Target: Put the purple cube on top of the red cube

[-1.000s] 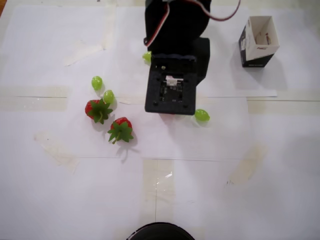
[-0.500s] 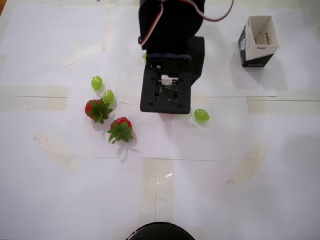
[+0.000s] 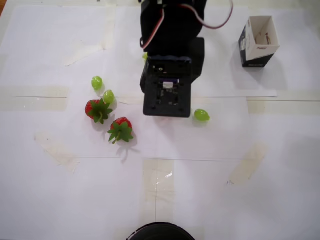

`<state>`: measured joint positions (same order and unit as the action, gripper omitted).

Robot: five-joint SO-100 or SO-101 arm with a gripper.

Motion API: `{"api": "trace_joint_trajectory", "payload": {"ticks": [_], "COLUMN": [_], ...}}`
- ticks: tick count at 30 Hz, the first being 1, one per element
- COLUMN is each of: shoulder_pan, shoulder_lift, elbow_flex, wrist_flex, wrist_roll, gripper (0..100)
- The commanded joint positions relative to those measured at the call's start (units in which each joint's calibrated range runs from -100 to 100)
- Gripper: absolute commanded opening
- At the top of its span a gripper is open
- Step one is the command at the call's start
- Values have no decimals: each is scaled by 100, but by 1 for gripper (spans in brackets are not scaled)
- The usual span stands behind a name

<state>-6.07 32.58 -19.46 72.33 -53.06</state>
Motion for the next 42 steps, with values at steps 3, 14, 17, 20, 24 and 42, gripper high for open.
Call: {"api": "trace_joint_trajectory", "payload": {"ticks": [3, 14, 17, 20, 24, 42], "shoulder_pan": [-48, -158, -187, -231, -349, -533], "shoulder_lift": [-532, -626, -755, -919, -1435, -7729], "elbow_flex": [-118, -263, -300, -300, -300, 6237], "wrist_flex": [-158, -183, -134, -109, -19, -2241], "wrist_roll": [68, 132, 98, 49, -49, -205], "gripper": [37, 46, 46, 46, 46, 4]}}
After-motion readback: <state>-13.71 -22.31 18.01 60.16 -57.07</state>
